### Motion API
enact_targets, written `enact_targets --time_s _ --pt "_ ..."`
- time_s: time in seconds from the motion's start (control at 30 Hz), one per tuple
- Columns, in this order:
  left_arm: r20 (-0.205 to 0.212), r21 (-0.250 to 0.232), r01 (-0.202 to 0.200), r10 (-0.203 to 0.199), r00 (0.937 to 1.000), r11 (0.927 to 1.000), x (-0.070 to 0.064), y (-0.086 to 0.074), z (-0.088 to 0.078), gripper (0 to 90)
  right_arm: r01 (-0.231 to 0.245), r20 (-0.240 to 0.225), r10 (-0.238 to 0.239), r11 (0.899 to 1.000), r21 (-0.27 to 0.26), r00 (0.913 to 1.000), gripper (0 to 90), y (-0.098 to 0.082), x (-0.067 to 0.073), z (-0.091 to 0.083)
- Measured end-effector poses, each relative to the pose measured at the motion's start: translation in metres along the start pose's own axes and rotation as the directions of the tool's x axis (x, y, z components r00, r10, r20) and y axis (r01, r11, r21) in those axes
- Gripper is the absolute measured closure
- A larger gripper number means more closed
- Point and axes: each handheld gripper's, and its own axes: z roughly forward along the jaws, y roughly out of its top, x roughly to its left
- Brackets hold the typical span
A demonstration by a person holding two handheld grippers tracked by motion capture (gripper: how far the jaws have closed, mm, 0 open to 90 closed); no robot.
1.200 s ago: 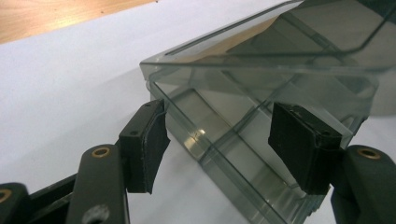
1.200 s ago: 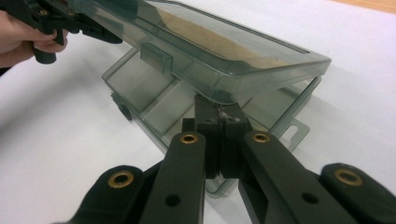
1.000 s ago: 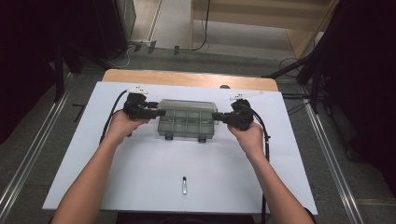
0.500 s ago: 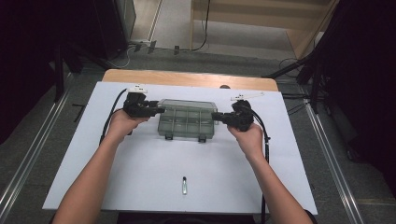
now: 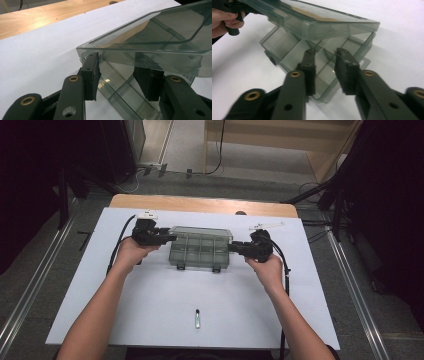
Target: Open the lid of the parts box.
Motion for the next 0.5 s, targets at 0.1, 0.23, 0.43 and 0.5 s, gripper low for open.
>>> enact_targets --time_s 0.1,0.23,0.43,0.5 --pt "0.0 0.0 0.004 -0.004 1.0 1.0 0.0 0.0 0.0 55.3 0.03 0.031 -0.029 0.998 -0.046 0.9991 56.8 -0.002 -0.004 0.001" --pt "0.0 0.0 0.007 -0.007 1.0 1.0 0.0 0.0 0.0 55.3 0.045 0.044 -0.042 0.997 -0.07 0.9981 51.3 -0.002 -0.009 0.005" --pt "0.0 0.003 0.01 -0.01 1.0 0.9999 0.0 0.0 0.001 55.3 0.045 0.063 -0.041 0.996 -0.077 0.9972 49.0 0.0 -0.009 0.018" --pt "-0.002 0.001 0.01 -0.01 0.9999 0.9999 0.0 0.0 0.001 55.3 0.05 0.071 -0.044 0.996 -0.078 0.9965 49.0 0.002 -0.01 0.022"
